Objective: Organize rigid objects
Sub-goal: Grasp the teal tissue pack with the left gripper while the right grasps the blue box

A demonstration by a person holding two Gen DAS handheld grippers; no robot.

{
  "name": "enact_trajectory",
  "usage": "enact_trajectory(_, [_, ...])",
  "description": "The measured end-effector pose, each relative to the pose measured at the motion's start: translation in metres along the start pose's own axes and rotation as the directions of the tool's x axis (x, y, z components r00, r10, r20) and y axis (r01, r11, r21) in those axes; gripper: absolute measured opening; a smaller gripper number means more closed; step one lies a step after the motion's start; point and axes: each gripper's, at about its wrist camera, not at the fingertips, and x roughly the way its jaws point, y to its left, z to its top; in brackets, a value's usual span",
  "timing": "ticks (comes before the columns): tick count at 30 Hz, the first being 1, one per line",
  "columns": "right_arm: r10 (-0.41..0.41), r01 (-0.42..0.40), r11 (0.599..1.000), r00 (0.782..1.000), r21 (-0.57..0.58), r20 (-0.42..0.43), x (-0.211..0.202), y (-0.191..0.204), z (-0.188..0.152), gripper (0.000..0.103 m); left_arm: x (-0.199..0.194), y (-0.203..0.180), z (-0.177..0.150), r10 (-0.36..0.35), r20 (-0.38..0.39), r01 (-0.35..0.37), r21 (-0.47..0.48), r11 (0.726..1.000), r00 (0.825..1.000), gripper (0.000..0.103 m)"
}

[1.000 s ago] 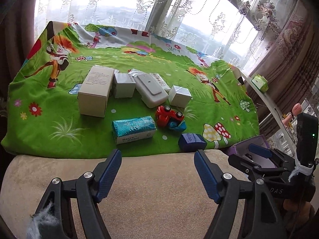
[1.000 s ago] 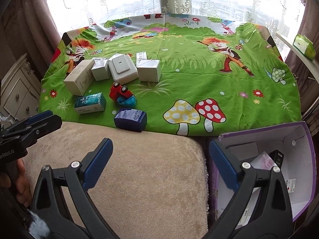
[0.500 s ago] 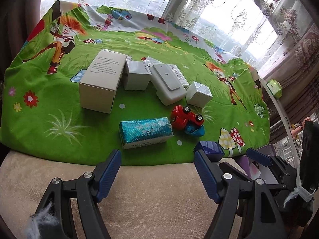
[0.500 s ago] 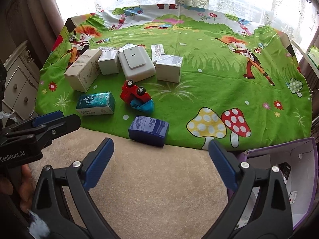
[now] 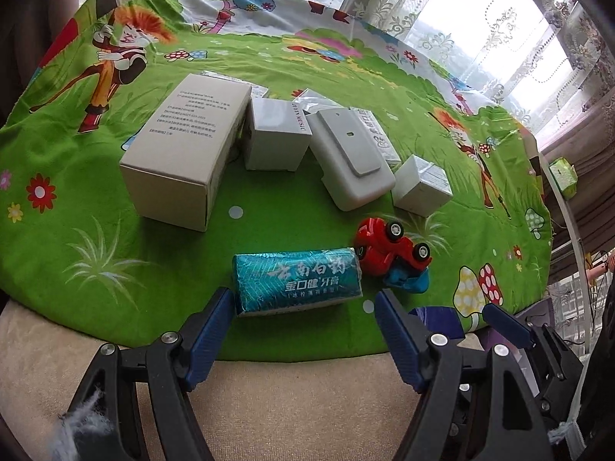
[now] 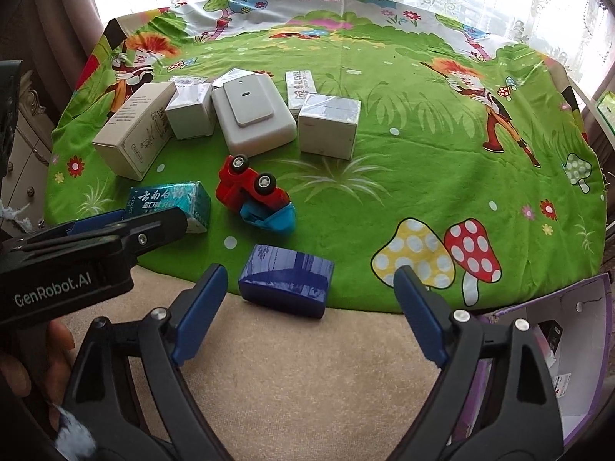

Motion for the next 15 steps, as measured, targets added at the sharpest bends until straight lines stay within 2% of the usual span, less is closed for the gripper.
enact_trajectory(4, [-0.010, 0.010, 1.000, 1.000, 0.006, -0.011, 0.006, 0.000, 0.002, 0.089, 0.010, -0.002, 0.002, 0.031, -0.027, -0.031, 0.008, 0.999, 0.999, 0.076])
enact_trajectory(10, [-0.014, 0.014, 1.000, 1.000, 0.019, -0.028, 0.012, -0.002, 0.000, 0.080, 0.015, -0.003, 0.006, 0.055, -0.023, -0.055, 0.008, 0.998, 0.998, 0.076])
enact_trajectory(13, [-0.010, 0.011, 1.000, 0.999, 0.021, -0.042, 0.016, -0.003, -0.001, 0.072, 0.016, -0.005, 0.007, 0.060, -0.014, -0.060, 0.017, 0.998, 0.998, 0.075])
enact_trajectory(15, [-0.003, 0.005, 0.999, 0.999, 0.032, -0.053, 0.019, -0.005, -0.001, 0.057, 0.015, -0.005, 0.006, 0.061, -0.009, -0.061, 0.020, 0.998, 0.998, 0.075])
